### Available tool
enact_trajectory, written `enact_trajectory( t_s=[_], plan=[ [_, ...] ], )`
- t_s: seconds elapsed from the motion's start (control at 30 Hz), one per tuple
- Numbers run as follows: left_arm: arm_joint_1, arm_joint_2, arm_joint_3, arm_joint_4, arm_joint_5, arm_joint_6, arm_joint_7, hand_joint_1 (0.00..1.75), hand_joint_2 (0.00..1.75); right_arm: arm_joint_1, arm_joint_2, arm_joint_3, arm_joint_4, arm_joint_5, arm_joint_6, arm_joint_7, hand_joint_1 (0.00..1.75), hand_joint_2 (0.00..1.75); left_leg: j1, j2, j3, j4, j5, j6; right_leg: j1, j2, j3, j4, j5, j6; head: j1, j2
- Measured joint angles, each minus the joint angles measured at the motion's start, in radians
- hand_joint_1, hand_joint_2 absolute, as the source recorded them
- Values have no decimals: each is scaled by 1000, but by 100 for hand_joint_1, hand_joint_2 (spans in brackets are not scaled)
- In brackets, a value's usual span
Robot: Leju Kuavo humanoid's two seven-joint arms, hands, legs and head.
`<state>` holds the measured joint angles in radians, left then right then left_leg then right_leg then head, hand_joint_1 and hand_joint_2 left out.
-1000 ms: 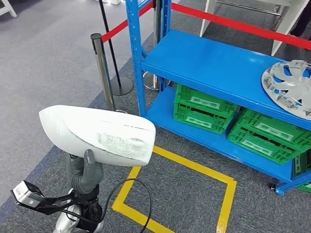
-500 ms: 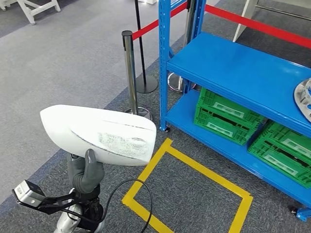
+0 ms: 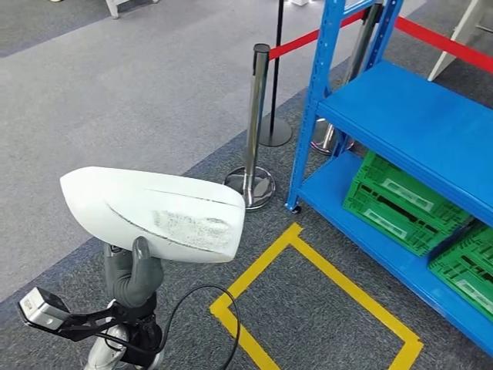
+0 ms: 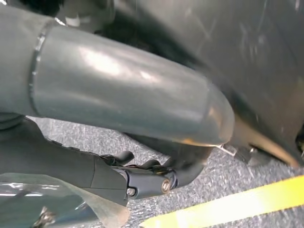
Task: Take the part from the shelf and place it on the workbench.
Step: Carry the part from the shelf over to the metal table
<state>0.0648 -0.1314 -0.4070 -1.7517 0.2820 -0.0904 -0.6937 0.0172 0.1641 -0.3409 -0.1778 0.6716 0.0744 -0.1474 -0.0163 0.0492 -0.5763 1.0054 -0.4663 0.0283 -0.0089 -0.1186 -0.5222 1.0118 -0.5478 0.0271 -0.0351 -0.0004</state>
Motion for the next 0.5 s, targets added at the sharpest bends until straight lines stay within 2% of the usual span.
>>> enact_trajectory(
  t_s=[0.03,0.1,0.13,0.17,0.2,0.23,0.27,0.3,0.37,0.4,0.43,0.47,0.5],
  plan=[
    [-1,-2,0,0,0,0,0,175,175,0,0,1,0,1,0,0,0,0,3,-12,2,-6,5,6,-2,24,-9,22,-17,3,2,0],
    [-3,-5,0,0,-1,0,0,175,175,0,0,2,0,2,0,0,0,0,7,-35,3,-12,10,14,-4,88,-57,128,-75,7,8,0],
    [-3,-6,0,0,-1,0,0,175,175,1,-1,2,0,2,0,1,0,0,7,-47,2,-12,11,15,-4,106,-92,199,-105,7,10,0],
    [-2,-6,0,0,-1,0,0,175,175,2,-1,2,0,2,0,1,0,0,6,-60,2,-11,11,16,-3,114,-123,257,-123,8,11,0],
    [-1,-6,0,0,-1,0,0,175,175,3,-2,2,0,2,0,1,0,0,6,-73,2,-11,11,16,-3,116,-141,286,-123,8,11,0],
    [-1,-6,0,0,-1,0,0,175,175,2,-2,2,0,2,0,1,0,0,7,-87,3,-10,11,15,-3,118,-143,279,-104,8,11,0],
    [-1,-6,0,0,-1,0,0,175,175,2,-2,2,0,2,0,1,0,0,8,-101,3,-8,11,14,-4,122,-125,232,-68,8,11,0],
    [0,-6,0,0,-1,0,0,175,175,1,-3,2,0,2,0,1,0,0,9,-115,3,-4,9,11,-7,136,-95,161,-26,10,11,0],
    [-1,-7,0,0,-1,0,1,175,175,1,-3,2,0,2,0,1,0,0,10,-140,-4,10,4,1,-15,192,-43,47,18,11,11,0],
    [-2,-7,0,0,-1,0,1,175,175,1,-3,3,1,2,0,2,0,0,11,-151,-11,17,3,-6,-18,213,-31,22,21,11,10,0],
    [-2,-7,0,0,-1,0,2,175,175,2,-3,3,1,3,0,3,0,0,12,-163,-17,20,5,-12,-17,220,-27,20,16,8,9,0],
    [-2,-7,0,0,-2,0,2,175,175,2,-3,3,1,3,0,4,0,0,14,-175,-22,22,7,-18,-17,209,-25,18,18,2,8,0],
    [-1,-7,0,0,-2,0,2,175,175,3,-3,3,2,4,0,5,0,0,14,-178,-26,25,7,-22,-16,195,-24,18,20,-3,8,0]
  ],
)
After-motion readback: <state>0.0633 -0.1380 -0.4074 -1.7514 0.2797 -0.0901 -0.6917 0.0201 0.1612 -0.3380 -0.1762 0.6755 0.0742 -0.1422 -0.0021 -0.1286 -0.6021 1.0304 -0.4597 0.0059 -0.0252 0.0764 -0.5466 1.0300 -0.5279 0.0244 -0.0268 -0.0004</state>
